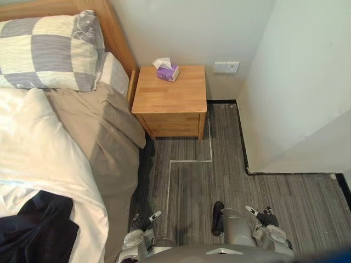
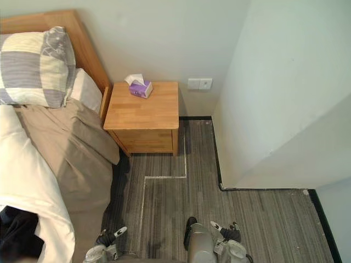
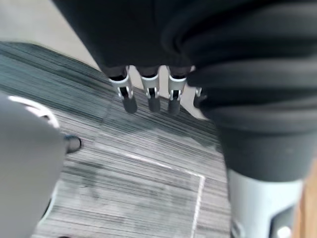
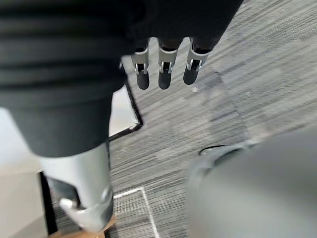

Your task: Tidy the bed and pick cloth on bed and put in laundry

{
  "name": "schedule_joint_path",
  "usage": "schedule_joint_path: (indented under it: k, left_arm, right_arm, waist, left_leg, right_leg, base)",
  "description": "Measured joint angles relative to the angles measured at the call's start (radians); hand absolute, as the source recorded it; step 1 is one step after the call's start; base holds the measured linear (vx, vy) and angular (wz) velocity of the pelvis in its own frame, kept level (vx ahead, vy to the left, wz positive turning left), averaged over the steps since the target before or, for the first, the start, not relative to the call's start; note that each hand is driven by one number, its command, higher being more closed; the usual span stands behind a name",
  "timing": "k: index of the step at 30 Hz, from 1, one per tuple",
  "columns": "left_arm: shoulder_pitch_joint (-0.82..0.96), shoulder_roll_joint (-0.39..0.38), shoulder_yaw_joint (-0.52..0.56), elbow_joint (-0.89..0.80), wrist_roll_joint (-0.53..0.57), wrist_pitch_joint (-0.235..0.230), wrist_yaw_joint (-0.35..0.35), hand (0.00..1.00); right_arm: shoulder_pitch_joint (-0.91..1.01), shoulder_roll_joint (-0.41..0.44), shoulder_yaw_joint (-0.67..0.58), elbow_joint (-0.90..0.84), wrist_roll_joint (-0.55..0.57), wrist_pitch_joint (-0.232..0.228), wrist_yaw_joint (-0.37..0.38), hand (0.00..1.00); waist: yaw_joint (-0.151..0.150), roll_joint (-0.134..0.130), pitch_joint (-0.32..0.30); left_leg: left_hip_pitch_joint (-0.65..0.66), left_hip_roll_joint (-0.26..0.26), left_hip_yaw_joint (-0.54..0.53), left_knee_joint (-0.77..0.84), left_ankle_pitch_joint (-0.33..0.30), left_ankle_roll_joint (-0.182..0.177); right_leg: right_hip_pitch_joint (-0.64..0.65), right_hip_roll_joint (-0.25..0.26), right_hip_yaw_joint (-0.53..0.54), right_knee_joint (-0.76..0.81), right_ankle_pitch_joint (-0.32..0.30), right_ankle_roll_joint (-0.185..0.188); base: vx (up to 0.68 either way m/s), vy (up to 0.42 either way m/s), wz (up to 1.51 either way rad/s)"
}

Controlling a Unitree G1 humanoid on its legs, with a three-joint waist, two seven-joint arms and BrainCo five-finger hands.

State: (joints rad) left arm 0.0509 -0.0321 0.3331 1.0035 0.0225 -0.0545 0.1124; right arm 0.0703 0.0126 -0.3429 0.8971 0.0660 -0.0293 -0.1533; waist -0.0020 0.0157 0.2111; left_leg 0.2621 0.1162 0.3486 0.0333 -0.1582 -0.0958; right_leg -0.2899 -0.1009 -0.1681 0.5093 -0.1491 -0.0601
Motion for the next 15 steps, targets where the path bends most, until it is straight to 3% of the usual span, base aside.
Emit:
schedule_joint_path:
  k: [2,6,9,10,11,13,15]
  left_arm:
    - [0.004,-0.005,0.029,0.0,0.011,-0.001,0.0,0.0]
    - [0.011,-0.006,0.034,-0.011,0.01,-0.001,0.001,0.0]
    - [0.016,-0.019,0.042,-0.055,-0.013,-0.002,0.003,0.0]
    - [0.02,-0.017,0.04,-0.063,-0.017,-0.003,0.003,0.0]
    - [0.031,-0.016,0.039,-0.081,-0.044,-0.006,0.003,0.0]
    - [0.036,-0.017,0.026,-0.093,-0.057,-0.008,0.003,0.0]
    - [0.035,-0.016,-0.013,-0.099,-0.078,-0.02,0.004,0.0]
  right_arm:
    - [0.018,0.011,0.004,0.003,-0.002,-0.001,0.002,0.0]
    - [0.024,0.015,-0.002,0.006,-0.001,0.0,0.002,0.0]
    - [0.038,0.005,0.002,0.002,-0.003,0.001,0.0,0.0]
    - [0.046,0.001,0.006,0.003,-0.005,0.002,-0.001,0.0]
    - [0.046,0.0,0.012,0.004,-0.019,0.007,-0.004,0.0]
    - [0.044,-0.001,0.015,0.006,-0.045,0.014,-0.005,0.0]
    - [0.034,-0.019,0.005,0.03,-0.055,0.022,-0.004,0.0]
  waist:
    - [0.001,-0.018,-0.011]
    - [0.005,-0.012,-0.013]
    - [0.009,-0.004,-0.01]
    - [0.025,-0.006,-0.011]
    - [0.025,-0.004,-0.012]
    - [0.022,-0.007,-0.012]
    - [0.015,0.008,-0.02]
  left_leg:
    - [0.018,0.002,-0.002,0.008,0.005,-0.005]
    - [-0.057,0.038,-0.032,0.187,0.003,-0.006]
    - [-0.248,0.113,-0.098,0.588,0.047,-0.018]
    - [-0.29,0.138,-0.087,0.681,0.069,-0.015]
    - [-0.322,0.162,-0.041,0.737,0.049,0.005]
    - [-0.356,0.162,0.063,0.69,0.011,0.018]
    - [-0.38,0.121,0.233,0.426,0.053,0.036]
  right_leg:
    - [0.041,0.001,0.013,-0.023,-0.06,0.022]
    - [0.125,0.005,-0.021,-0.126,-0.072,0.031]
    - [0.232,-0.01,-0.103,-0.199,-0.073,0.029]
    - [0.264,-0.016,-0.128,-0.217,-0.074,0.025]
    - [0.307,-0.032,-0.164,-0.24,-0.078,0.02]
    - [0.36,-0.068,-0.235,-0.286,-0.076,0.023]
    - [0.426,-0.092,-0.354,-0.319,-0.067,0.04]
  base:
    - [0.16,-0.106,0.13]
    - [0.12,-0.105,0.3]
    - [0.14,-0.073,0.67]
    - [0.2,-0.003,0.73]
    - [0.24,0.012,0.89]
    - [0.2,0.026,1.0]
    - [0.26,0.097,1.45]
